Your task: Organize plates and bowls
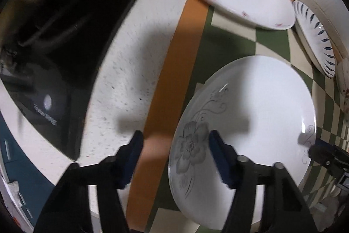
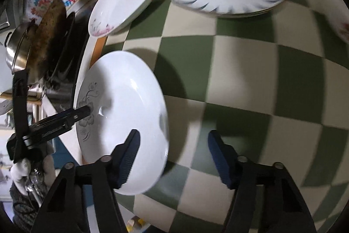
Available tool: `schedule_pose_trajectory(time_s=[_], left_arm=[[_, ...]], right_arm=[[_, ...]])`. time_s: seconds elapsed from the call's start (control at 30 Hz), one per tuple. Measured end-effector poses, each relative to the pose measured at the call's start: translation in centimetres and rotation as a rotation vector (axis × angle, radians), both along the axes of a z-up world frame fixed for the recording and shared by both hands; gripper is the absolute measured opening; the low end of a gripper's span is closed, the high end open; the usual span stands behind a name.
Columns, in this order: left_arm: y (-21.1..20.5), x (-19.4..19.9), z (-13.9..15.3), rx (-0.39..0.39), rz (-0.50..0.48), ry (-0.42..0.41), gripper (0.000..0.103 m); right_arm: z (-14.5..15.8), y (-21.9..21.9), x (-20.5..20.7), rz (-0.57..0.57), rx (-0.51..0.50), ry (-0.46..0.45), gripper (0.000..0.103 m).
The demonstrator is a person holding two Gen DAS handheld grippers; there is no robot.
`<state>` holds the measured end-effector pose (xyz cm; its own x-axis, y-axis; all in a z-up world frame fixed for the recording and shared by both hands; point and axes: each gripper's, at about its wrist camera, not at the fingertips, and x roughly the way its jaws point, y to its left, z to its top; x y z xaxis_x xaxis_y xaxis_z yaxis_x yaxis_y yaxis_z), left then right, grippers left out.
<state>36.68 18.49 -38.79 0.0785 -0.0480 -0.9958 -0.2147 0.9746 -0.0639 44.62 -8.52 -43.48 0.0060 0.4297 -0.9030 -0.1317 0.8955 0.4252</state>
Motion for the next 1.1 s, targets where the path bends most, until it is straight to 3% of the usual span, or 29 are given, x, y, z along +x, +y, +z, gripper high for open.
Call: schedule_pose_trajectory(time_s=[0.03,0.1,0.17,0.47,0.8,1.1], left_arm=[[0.1,-0.1,0.0,-0.022,0.010,-0.010,0.053],[-0.1,-0.3,0.1,-0.059,0.015,-0.025,0.042],[-0.7,-0.6,0.1,-0.067,0.008,-0.028,0.038],[-3.2,-2.1,2.0,-0.063,-0.009,-0.062,0.038],[-10.9,-3.7,3.5,-0.079,-0.102,-0.085,0.038],[-15.3,-0.4,3.0,-0.080,-0.208,-0.064,0.038]], right_arm=[[-0.4,0.4,0.2,0.016,0.005,0.008,0.054],[-1.2,1.2,0.6,0.036,0.008,0.011,0.022],[-1.8,1.7,0.6,0.039,0.048,0.032,0.014],[-1.8,0.8,0.3,0.033,0.097,0.030,0.014],[0.9,-5.6,-1.9,-0.017,0.091,0.003,0.014],[0.0,-12.5,-3.2,-0.135,0.085,0.035,0.014]])
